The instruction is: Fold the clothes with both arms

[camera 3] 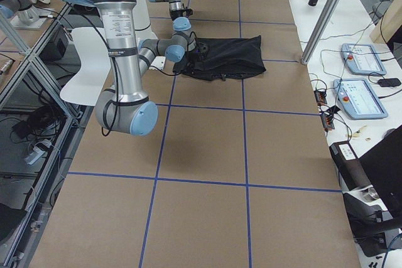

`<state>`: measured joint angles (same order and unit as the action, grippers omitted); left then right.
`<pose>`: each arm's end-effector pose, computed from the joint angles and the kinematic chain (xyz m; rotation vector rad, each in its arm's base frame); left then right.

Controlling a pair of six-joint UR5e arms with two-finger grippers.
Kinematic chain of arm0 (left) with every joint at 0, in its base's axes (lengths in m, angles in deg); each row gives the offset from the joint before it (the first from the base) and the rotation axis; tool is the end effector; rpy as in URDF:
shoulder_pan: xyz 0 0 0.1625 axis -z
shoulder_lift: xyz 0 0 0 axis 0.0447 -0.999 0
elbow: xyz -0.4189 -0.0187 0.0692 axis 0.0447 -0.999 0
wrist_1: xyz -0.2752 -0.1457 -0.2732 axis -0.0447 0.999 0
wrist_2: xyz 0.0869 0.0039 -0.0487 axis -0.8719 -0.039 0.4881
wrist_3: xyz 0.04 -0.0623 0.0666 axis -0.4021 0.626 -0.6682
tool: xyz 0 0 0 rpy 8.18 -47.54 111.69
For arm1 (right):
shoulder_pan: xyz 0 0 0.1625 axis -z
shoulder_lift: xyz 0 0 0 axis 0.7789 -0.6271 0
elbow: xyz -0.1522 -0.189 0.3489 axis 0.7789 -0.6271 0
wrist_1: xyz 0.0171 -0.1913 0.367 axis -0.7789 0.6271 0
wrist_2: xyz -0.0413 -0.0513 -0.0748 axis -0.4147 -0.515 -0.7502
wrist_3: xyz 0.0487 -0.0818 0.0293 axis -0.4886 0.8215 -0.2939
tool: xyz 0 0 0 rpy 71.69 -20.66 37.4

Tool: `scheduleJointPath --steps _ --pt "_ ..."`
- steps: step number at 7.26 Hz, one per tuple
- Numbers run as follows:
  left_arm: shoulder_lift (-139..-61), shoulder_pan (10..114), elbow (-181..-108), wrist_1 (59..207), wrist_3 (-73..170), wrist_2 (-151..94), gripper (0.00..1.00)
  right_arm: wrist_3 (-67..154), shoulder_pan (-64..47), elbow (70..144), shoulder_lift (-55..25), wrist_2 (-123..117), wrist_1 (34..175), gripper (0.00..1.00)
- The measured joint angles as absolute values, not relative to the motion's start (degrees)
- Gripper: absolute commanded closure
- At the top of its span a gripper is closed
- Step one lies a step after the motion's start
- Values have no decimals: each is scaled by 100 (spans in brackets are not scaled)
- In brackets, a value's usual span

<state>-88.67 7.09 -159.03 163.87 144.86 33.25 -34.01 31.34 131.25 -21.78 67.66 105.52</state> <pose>0.5194 -0.1865 0.3441 -0.1091 1.4224 -0.4558 -0.4607 -0.3003 0.3051 0.0617 -0.9224 0.3529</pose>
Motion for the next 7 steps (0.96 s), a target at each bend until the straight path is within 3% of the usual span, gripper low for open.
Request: scheduleJointPath --steps 5,7 --pt "-8863 713 -15917 16396 14485 3335 100 -4417 4022 12731 -1967 5781 10327 16" --pt "-8862 711 -15923 16400 14485 3336 100 -4450 4142 12622 -1993 5634 10328 34"
